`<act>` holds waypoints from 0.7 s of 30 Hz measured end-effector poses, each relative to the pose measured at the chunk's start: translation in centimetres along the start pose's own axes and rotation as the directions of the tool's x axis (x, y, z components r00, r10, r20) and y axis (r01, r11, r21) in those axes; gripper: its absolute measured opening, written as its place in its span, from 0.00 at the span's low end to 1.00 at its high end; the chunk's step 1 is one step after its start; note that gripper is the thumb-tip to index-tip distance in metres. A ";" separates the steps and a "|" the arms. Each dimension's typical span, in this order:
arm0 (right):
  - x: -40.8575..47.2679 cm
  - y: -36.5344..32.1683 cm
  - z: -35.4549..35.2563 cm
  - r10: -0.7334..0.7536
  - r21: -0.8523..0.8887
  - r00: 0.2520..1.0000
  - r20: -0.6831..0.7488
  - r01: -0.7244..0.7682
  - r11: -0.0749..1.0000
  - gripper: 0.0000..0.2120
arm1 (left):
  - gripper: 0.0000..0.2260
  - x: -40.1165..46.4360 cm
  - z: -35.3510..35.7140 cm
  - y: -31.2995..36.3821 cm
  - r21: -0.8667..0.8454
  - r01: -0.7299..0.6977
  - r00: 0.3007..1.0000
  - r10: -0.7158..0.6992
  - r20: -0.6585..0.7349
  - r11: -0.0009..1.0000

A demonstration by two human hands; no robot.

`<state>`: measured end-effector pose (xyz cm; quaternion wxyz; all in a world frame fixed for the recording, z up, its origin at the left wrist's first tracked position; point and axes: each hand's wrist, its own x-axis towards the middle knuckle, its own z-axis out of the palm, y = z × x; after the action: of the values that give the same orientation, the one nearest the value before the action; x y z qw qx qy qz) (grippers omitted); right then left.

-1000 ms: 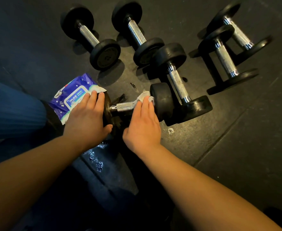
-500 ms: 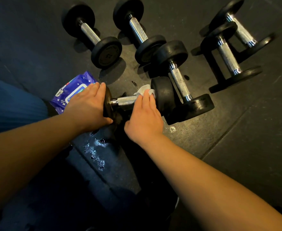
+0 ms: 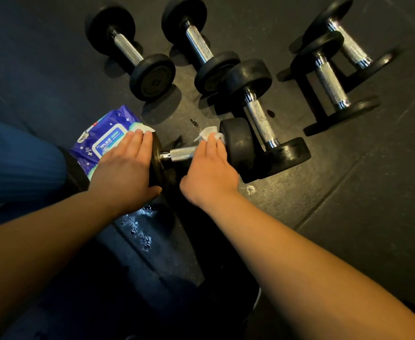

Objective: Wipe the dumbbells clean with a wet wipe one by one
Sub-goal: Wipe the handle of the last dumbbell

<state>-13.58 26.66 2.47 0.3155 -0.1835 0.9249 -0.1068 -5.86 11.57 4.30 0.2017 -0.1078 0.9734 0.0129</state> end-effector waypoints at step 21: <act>-2.7 1.2 1.2 -0.022 -0.031 1.000 -0.004 0.022 0.999 0.44 | 0.51 -5.9 2.1 2.3 0.006 0.035 0.999 -0.035 -0.002 0.999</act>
<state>-11.18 28.80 2.62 0.3096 -0.1982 0.9250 -0.0961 -0.20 15.13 4.69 0.2014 -0.1242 0.9716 0.0063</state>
